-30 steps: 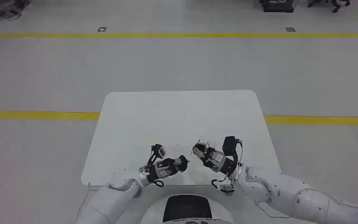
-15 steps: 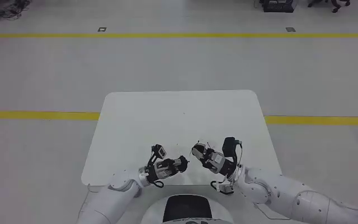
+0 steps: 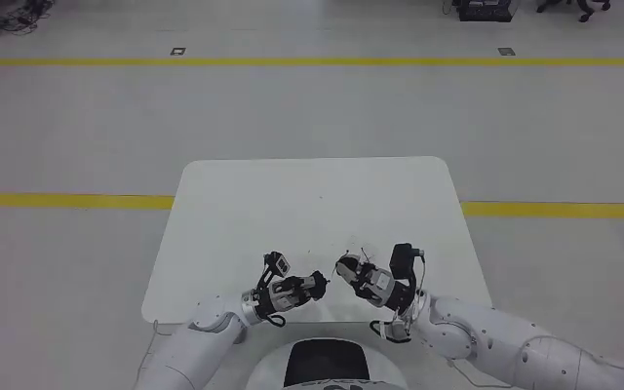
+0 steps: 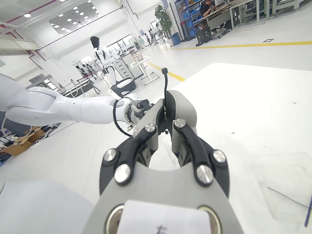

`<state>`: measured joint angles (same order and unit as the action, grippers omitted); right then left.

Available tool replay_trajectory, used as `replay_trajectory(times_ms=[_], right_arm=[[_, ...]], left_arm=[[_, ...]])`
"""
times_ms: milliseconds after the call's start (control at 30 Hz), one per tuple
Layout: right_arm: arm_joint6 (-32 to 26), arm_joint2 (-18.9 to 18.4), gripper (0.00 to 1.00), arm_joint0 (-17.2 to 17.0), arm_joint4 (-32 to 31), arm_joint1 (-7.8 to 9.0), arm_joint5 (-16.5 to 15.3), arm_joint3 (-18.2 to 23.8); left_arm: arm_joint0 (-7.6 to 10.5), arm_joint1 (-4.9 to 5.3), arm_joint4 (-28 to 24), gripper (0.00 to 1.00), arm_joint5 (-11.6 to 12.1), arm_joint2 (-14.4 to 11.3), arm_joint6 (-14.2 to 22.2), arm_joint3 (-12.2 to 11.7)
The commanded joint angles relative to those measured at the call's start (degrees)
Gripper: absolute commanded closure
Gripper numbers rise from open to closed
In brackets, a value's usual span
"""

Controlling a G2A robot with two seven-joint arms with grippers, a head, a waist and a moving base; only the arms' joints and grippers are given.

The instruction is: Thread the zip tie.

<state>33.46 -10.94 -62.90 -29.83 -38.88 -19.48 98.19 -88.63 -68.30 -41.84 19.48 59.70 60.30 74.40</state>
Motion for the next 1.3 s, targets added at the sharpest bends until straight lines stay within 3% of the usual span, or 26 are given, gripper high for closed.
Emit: replay_trajectory(times_ms=[0, 1267], right_arm=[[-0.03, 0.29, 1.00, 0.16, -0.05, 0.01, 0.00, 0.00], [-0.09, 1.20, 1.00, 0.70, -0.16, -0.82, 0.00, -0.80]], left_arm=[[0.00, 0.00, 0.00, 1.00, 0.00, 0.00, 0.00, 0.00], [0.00, 0.00, 0.00, 1.00, 0.00, 0.00, 0.00, 0.00]])
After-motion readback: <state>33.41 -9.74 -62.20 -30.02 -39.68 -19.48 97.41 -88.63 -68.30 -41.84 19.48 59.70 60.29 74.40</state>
